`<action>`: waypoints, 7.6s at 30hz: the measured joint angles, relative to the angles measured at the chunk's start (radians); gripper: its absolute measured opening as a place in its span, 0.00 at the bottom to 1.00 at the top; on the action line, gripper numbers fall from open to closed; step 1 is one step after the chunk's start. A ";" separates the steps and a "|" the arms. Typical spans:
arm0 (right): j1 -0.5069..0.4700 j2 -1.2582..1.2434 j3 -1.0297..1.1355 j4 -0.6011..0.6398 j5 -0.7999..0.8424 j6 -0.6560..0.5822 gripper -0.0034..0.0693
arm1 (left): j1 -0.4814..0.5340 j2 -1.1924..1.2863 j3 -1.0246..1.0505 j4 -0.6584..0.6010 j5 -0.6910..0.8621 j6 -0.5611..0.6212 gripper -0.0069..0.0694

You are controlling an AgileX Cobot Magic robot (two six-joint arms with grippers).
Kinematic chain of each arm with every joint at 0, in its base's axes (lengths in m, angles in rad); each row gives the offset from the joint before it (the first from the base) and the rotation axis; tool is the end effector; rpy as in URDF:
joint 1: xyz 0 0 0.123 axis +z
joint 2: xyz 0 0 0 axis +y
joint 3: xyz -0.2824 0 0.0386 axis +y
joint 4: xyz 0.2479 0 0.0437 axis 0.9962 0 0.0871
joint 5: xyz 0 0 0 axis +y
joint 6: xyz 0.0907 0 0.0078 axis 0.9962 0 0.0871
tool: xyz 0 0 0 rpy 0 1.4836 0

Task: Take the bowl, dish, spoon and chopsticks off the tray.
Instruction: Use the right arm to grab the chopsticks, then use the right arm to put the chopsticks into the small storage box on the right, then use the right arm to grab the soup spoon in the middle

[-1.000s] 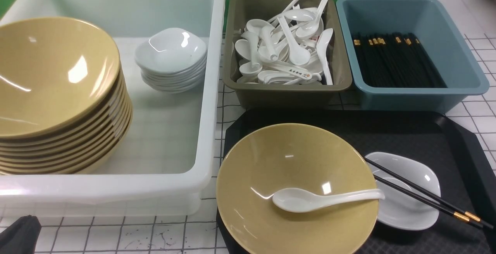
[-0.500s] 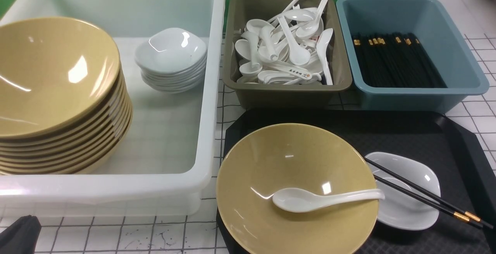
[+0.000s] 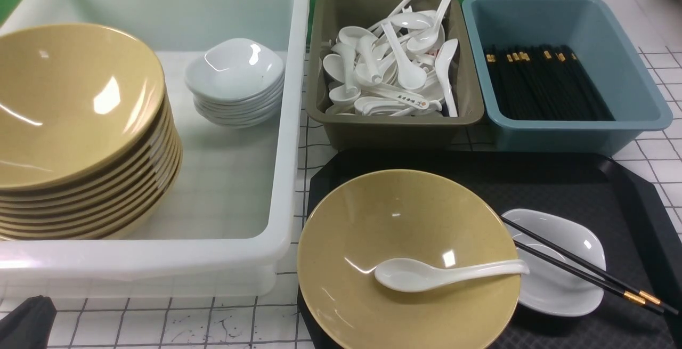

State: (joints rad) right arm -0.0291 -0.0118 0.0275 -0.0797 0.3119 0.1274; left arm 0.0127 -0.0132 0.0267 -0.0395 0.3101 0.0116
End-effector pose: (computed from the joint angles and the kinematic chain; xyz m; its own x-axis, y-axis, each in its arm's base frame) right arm 0.0540 -0.0038 0.1764 -0.2341 0.0583 -0.9705 0.0650 0.9969 0.0443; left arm 0.0541 -0.0004 0.1768 -0.2339 -0.0290 -0.9718 -0.0071 0.9996 -0.0281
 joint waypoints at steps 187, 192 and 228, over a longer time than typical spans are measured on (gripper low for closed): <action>0.191 1.778 -1.666 -0.041 0.418 -0.186 0.27 | -0.649 1.643 -1.480 -0.432 0.110 0.537 0.08; 0.140 1.938 -1.732 -0.041 0.264 -0.021 0.27 | -0.649 1.673 -1.536 -0.431 0.101 0.573 0.08; 0.653 1.657 -1.508 0.210 0.928 -0.707 0.65 | -0.419 0.772 -0.805 -0.375 0.531 0.568 0.08</action>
State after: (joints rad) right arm 0.6235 1.6454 -1.4809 0.1301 1.2397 -0.5794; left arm -0.4063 0.7587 -0.7782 -0.4141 0.8406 0.5793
